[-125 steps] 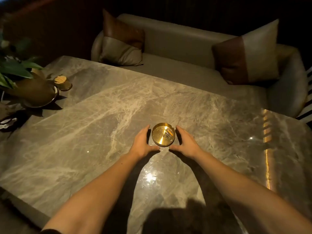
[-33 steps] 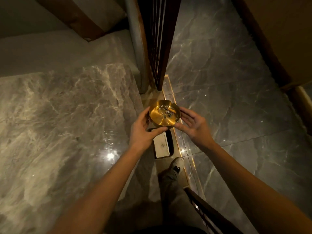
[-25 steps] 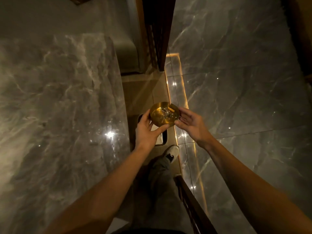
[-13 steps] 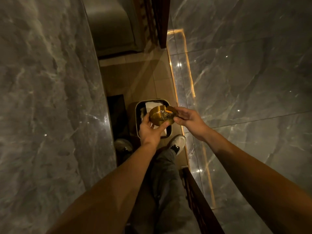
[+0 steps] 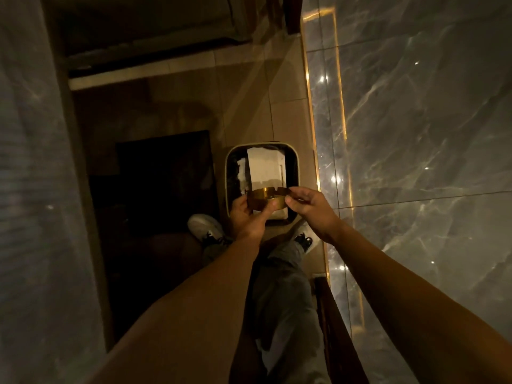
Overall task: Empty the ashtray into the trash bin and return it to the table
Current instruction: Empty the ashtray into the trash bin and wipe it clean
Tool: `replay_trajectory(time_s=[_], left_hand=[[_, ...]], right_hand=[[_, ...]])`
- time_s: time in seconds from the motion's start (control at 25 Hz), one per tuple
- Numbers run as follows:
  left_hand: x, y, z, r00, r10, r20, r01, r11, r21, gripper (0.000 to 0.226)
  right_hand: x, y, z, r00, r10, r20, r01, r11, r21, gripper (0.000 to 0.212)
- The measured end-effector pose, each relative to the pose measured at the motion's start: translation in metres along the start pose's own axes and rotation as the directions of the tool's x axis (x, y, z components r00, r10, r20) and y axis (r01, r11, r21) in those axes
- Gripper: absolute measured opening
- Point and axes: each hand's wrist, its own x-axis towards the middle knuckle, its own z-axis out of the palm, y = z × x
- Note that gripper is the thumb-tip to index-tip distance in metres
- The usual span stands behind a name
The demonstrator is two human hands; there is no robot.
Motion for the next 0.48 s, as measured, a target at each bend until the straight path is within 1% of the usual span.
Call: replay_trajectory(time_s=[0.08,0.2,0.32,0.48], left_hand=[[0.013,-0.008,0.003,1.0,-0.019,-0.016,0.019,0.999,0.036,0.065],[0.032,-0.018,0.006,1.0,-0.014,-0.018,0.016,0.995,0.099,0.059],[0.051,-0.022,0.008,0.999,-0.031,-0.017,0.032,0.996,0.083,0.056],[0.067,-0.023,0.014,0.999,-0.033,-0.037,0.037,0.993,0.108,0.051]], right_hand=[[0.013,0.015,0.004,1.0,0.014,-0.02,-0.014,1.0,-0.004,0.026],[0.026,0.025,0.012,0.995,0.035,-0.097,-0.033,0.999,0.021,0.029],[0.037,0.03,0.018,0.989,0.049,-0.14,-0.043,0.998,0.045,0.029],[0.049,0.034,0.021,0.979,0.044,-0.199,-0.033,0.998,0.057,0.031]])
